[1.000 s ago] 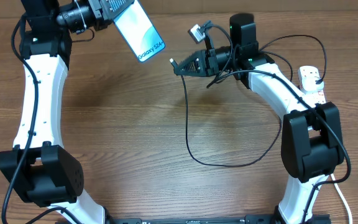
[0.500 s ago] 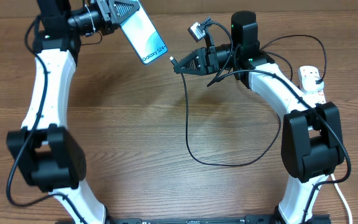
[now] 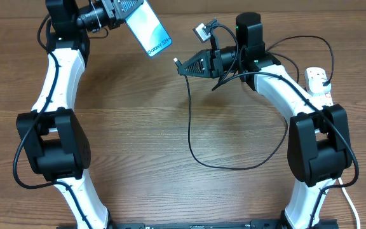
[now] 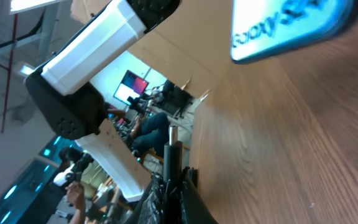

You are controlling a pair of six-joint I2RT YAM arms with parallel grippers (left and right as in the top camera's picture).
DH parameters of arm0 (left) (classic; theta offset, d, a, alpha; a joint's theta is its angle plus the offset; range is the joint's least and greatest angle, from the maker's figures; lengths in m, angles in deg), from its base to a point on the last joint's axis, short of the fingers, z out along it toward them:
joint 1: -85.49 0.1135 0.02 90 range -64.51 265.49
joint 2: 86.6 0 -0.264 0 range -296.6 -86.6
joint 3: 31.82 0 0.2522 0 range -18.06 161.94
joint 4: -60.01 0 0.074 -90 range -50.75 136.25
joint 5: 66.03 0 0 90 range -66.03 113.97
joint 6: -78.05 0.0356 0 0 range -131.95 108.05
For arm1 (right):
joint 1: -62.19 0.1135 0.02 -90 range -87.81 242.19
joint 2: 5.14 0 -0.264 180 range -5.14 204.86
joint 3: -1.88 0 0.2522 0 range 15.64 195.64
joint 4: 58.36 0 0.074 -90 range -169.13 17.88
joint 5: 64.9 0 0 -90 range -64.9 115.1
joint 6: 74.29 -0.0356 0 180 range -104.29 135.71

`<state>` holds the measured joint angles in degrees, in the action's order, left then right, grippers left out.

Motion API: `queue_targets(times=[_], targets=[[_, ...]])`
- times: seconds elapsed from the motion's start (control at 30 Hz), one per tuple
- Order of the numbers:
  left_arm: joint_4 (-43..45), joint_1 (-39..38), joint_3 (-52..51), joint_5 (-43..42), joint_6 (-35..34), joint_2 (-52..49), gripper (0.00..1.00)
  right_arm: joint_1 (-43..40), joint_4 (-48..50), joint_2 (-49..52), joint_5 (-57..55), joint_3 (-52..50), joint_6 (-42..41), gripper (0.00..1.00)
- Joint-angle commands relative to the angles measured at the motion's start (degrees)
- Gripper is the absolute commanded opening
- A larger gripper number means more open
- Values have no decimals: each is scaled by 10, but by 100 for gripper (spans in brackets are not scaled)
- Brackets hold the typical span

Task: Plug charger to phone and switch on socket
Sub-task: 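Raise the USB-C plug with the right gripper toward the phone's bottom end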

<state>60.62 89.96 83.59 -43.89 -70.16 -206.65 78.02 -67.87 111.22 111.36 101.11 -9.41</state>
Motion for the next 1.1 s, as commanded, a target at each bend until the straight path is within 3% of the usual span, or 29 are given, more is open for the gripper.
queue_targets(times=[0.0,0.33,1.07], targets=[[40,-6,7,-27,-77,8,4,0,2,2,-18,-4,12,4],[76,-19,7,-38,-97,8,5,41,86,28,-49,-4,-66,4],[99,-23,7,-61,-91,8,4,9,120,29,-37,-4,-81,4]])
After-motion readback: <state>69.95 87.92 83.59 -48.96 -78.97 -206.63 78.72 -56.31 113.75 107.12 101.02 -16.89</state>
